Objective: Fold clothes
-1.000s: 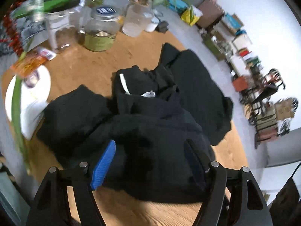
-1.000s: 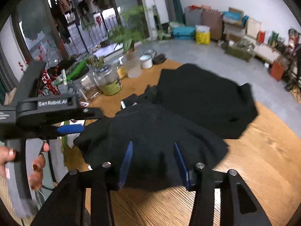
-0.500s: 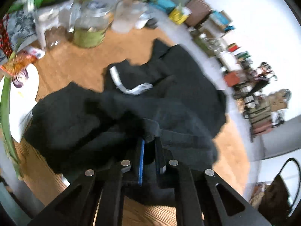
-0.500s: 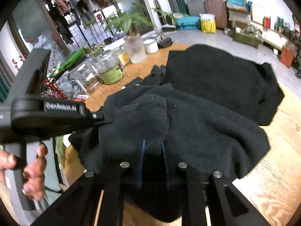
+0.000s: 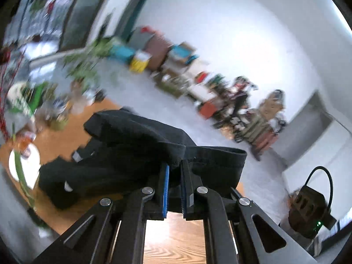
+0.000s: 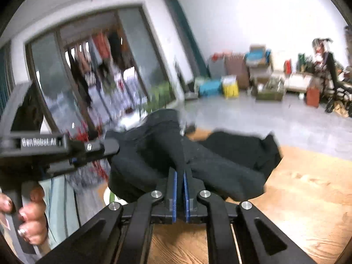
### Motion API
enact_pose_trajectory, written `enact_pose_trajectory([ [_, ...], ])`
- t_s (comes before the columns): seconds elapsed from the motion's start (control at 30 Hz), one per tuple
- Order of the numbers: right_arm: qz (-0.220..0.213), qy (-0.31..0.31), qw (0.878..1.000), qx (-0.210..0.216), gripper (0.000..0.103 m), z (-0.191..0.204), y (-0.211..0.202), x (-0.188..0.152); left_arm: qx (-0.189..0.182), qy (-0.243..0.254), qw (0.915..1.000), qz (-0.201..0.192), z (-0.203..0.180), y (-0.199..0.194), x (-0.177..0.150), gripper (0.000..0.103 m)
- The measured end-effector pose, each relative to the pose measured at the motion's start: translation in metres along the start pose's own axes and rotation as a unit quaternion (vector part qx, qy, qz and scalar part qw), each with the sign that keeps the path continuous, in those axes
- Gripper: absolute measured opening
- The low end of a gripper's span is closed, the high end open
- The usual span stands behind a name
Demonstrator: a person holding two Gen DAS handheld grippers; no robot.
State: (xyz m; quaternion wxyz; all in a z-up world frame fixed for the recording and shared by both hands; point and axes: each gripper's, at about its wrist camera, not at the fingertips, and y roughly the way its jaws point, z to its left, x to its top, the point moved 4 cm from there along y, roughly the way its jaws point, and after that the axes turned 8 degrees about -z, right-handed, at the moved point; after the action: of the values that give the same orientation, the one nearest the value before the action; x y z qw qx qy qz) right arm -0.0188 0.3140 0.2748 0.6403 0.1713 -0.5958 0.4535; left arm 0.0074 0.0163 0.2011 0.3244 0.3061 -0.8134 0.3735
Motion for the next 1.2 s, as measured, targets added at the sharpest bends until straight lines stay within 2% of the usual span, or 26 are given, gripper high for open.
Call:
enact_pose_trajectory([
  [0.1, -0.041, -0.014, 0.999, -0.013, 0.006, 0.003, -0.05, 0.019, -0.056, 0.014, 0.9983, 0.002, -0.04, -0.03, 0.001, 0.009],
  [0.23, -0.097, -0.032, 0.994, -0.031, 0.006, 0.007, -0.116, 0.045, -0.086, 0.026, 0.9957, 0.022, -0.067, -0.031, -0.015, 0.009],
  [0.33, -0.091, -0.034, 0.994, -0.058, 0.007, -0.009, -0.134, 0.025, -0.093, 0.054, 0.9907, 0.083, -0.074, 0.001, -0.06, 0.009],
  [0.4, -0.069, -0.02, 0.994, -0.077, 0.007, -0.029, -0.143, -0.005, -0.092, 0.064, 0.9844, 0.136, -0.071, 0.031, -0.098, 0.009],
  [0.43, -0.05, -0.005, 0.995, -0.083, 0.007, -0.044, -0.143, -0.027, -0.083, 0.067, 0.9796, 0.17, -0.066, 0.049, -0.121, 0.01],
  [0.53, 0.022, 0.033, 0.993, -0.109, 0.007, -0.088, -0.135, -0.092, -0.056, 0.086, 0.9558, 0.276, -0.053, 0.097, -0.179, 0.011],
  [0.63, 0.098, 0.082, 0.978, -0.166, 0.009, -0.137, -0.128, -0.166, -0.023, 0.078, 0.9237, 0.374, -0.032, 0.139, -0.227, 0.013],
  [0.7, 0.146, 0.125, 0.96, -0.202, 0.011, -0.173, -0.124, -0.21, -0.017, 0.061, 0.9229, 0.38, -0.017, 0.152, -0.226, 0.013],
  [0.8, 0.199, 0.167, 0.935, -0.242, 0.015, -0.215, -0.127, -0.254, -0.004, 0.024, 0.9419, 0.335, 0.017, 0.153, -0.196, 0.014],
  [0.83, 0.213, 0.17, 0.929, -0.252, 0.02, -0.225, -0.125, -0.263, 0.007, 0.013, 0.9489, 0.315, 0.03, 0.153, -0.185, 0.014],
  [0.87, 0.221, 0.172, 0.925, -0.255, 0.025, -0.228, -0.125, -0.27, 0.033, 0.008, 0.9554, 0.293, 0.049, 0.157, -0.175, 0.014],
  [0.9, 0.23, 0.173, 0.923, -0.257, 0.026, -0.231, -0.125, -0.275, 0.047, 0.004, 0.9579, 0.283, 0.061, 0.158, -0.169, 0.014],
  [0.93, 0.226, 0.177, 0.926, -0.245, 0.03, -0.226, -0.127, -0.278, 0.062, 0.0, 0.9599, 0.274, 0.073, 0.16, -0.163, 0.014],
  [0.97, 0.218, 0.182, 0.931, -0.229, 0.039, -0.219, -0.13, -0.279, 0.08, -0.013, 0.9598, 0.269, 0.09, 0.166, -0.159, 0.014],
  [1.0, 0.215, 0.177, 0.937, -0.209, 0.043, -0.208, -0.129, -0.277, 0.1, -0.025, 0.9571, 0.271, 0.105, 0.174, -0.158, 0.014],
  [1.03, 0.213, 0.171, 0.943, -0.189, 0.048, -0.195, -0.128, -0.274, 0.119, -0.036, 0.9527, 0.277, 0.122, 0.182, -0.161, 0.014],
  [1.07, 0.226, 0.162, 0.944, -0.178, 0.051, -0.186, -0.123, -0.278, 0.138, -0.046, 0.9479, 0.283, 0.138, 0.19, -0.164, 0.014],
  [1.13, 0.26, 0.144, 0.94, -0.167, 0.052, -0.172, -0.109, -0.291, 0.181, -0.061, 0.9387, 0.287, 0.164, 0.204, -0.173, 0.014],
  [1.2, 0.301, 0.118, 0.929, -0.179, 0.054, -0.164, -0.096, -0.307, 0.206, -0.058, 0.935, 0.283, 0.183, 0.216, -0.178, 0.014],
])
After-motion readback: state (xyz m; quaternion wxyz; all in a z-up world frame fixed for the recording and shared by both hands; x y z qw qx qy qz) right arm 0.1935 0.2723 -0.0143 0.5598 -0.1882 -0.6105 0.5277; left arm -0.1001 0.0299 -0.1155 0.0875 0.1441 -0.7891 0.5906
